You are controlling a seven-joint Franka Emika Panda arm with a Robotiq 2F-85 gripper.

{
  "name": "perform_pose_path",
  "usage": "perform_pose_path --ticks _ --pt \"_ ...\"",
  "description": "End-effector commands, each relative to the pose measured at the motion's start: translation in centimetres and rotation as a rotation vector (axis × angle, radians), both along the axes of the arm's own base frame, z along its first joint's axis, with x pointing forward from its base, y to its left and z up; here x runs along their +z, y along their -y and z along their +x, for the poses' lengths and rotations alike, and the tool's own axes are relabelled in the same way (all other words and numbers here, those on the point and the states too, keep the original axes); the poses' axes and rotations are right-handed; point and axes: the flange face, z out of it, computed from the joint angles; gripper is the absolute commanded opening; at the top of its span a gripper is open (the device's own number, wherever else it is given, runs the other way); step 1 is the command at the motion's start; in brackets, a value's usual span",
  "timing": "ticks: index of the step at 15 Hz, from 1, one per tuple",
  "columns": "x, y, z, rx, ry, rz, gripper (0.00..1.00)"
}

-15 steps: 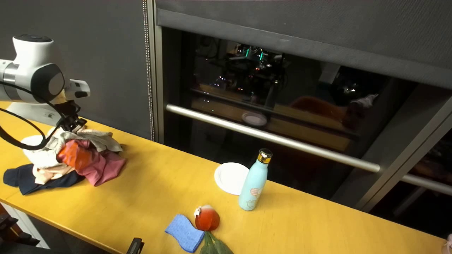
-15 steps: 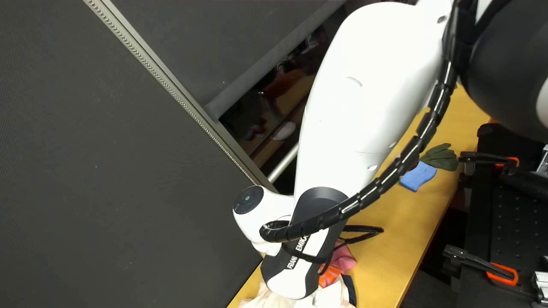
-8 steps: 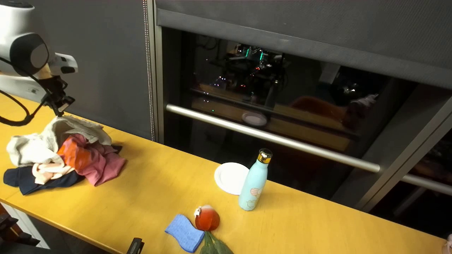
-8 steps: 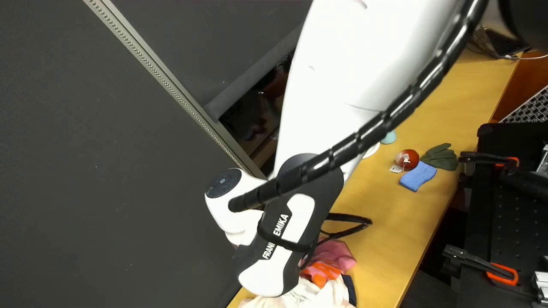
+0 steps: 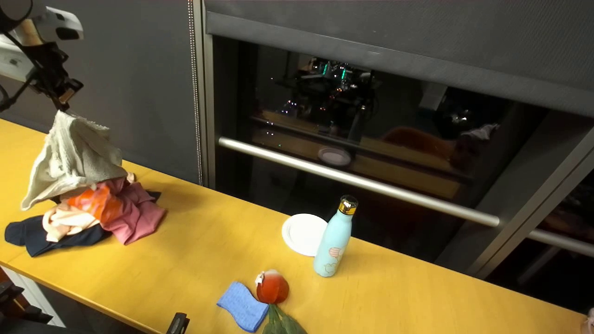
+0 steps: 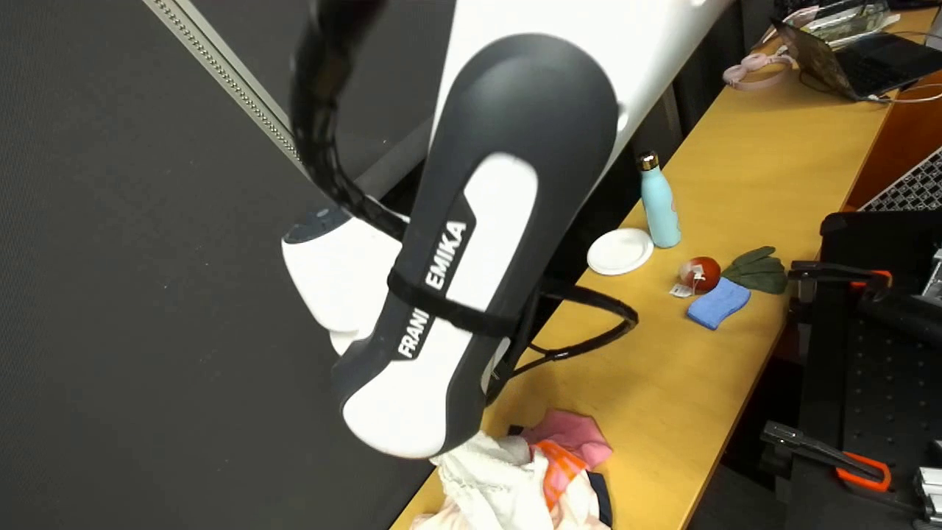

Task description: Use the towel to clean the window

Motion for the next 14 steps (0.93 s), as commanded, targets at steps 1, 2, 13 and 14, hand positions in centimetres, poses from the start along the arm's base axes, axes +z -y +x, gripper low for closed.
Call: perform_pose_path --ticks 1,2,13,14 --pt "6.2 3.7 -3.3 -0.048 0.001 -0.012 0.00" --pt "7.5 4.8 -3.8 -0.065 0.000 -0.020 0.00" --pt "2.1 26.3 -3.5 -0.405 -0.236 -0.195 0.00" --pt "-0.2 26.4 -3.0 -0.409 -0.261 -0.194 0.00"
